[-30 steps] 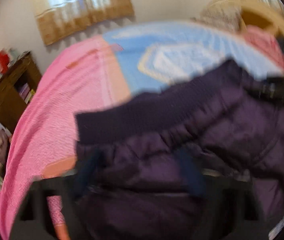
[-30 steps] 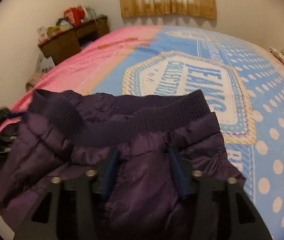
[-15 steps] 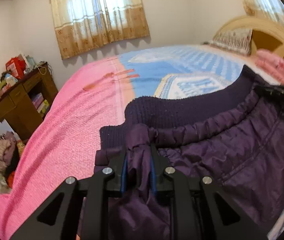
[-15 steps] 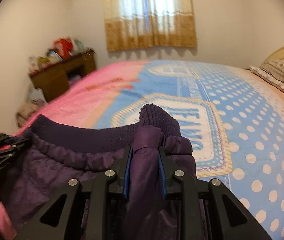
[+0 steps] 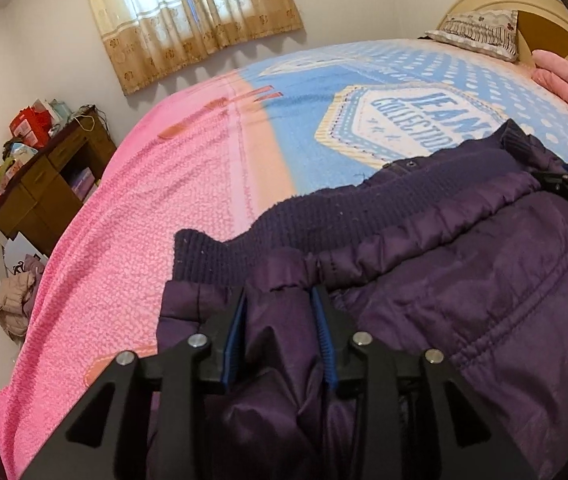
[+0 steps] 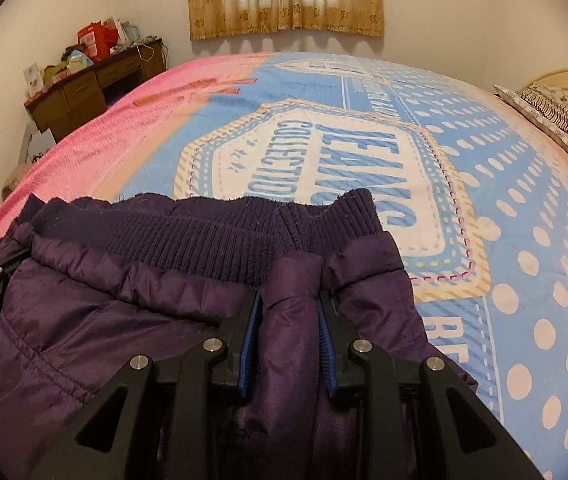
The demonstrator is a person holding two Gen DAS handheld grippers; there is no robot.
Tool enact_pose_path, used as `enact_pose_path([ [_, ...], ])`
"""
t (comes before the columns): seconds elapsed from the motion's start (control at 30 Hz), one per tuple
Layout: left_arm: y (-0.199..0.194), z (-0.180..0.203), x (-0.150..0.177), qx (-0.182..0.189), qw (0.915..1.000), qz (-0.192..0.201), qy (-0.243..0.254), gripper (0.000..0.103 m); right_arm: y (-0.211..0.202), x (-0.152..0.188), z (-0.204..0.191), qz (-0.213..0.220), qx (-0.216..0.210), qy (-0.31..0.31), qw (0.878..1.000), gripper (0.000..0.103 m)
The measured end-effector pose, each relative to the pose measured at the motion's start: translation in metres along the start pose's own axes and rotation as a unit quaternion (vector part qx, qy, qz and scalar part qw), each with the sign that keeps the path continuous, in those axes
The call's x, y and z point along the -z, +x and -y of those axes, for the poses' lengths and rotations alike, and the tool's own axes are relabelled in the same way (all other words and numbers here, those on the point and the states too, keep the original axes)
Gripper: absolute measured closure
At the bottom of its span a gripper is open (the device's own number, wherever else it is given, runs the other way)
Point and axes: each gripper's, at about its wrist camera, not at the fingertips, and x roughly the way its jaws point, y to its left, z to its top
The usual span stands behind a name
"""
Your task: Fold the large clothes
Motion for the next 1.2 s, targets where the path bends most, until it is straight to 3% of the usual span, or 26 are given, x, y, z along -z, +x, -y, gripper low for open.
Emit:
enact_pose_path([
  [0.23, -0.001, 0.001, 0.002, -0.004, 1.0000, 0.003, -0.006, 0.062, 0.003, 0.000, -0.004, -0.006, 0.009, -0.009, 1.000, 0.076],
  [0.4, -0.010, 0.003, 0.000, -0.032, 0.9994, 0.012, -0.006, 0.050, -0.003, -0.003, -0.007, -0.005, 0.016, -0.017, 1.000, 0.072],
  [0.5, -0.035, -0.001, -0.003, -0.038, 0.9985, 0.032, -0.023, 0.037, -0.027, -0.006, -0.009, 0.014, 0.042, -0.007, 0.999, 0.057],
  [0.53, -0.046, -0.003, -0.004, -0.033, 0.9978, 0.045, -0.036, 0.034, -0.042, -0.006, -0.012, 0.035, 0.051, 0.002, 0.998, 0.045],
  [0.57, -0.063, -0.004, -0.006, -0.024, 0.9958, 0.067, -0.057, 0.024, -0.057, -0.005, -0.016, 0.059, 0.055, 0.010, 0.997, 0.032],
  [0.67, -0.093, 0.008, -0.012, -0.018, 0.9901, 0.114, -0.080, 0.004, -0.084, -0.002, -0.035, 0.100, 0.067, 0.002, 0.993, 0.030],
  [0.73, -0.099, 0.024, -0.018, -0.013, 0.9885, 0.130, -0.077, 0.002, -0.084, 0.004, -0.048, 0.100, 0.079, -0.009, 0.992, 0.030],
  [0.8, -0.090, 0.044, -0.021, -0.014, 0.9910, 0.119, -0.060, 0.000, -0.069, 0.013, -0.053, 0.081, 0.086, -0.018, 0.993, 0.030],
  [0.9, -0.045, 0.066, -0.011, -0.061, 0.9961, 0.060, -0.021, 0.000, -0.039, 0.030, -0.038, 0.039, 0.070, 0.009, 0.997, 0.030],
  [0.93, -0.027, 0.065, -0.004, -0.045, 0.9980, 0.032, -0.030, 0.000, -0.037, 0.034, -0.030, 0.037, 0.053, 0.026, 0.998, 0.029],
  [1.03, -0.018, 0.055, 0.002, -0.028, 0.9975, 0.029, -0.057, 0.000, -0.031, 0.036, -0.023, 0.027, 0.034, 0.038, 0.998, 0.027],
  [1.2, -0.008, 0.050, 0.000, -0.014, 0.9975, 0.015, -0.068, 0.000, -0.022, 0.034, -0.029, 0.007, 0.048, 0.023, 0.999, 0.026],
])
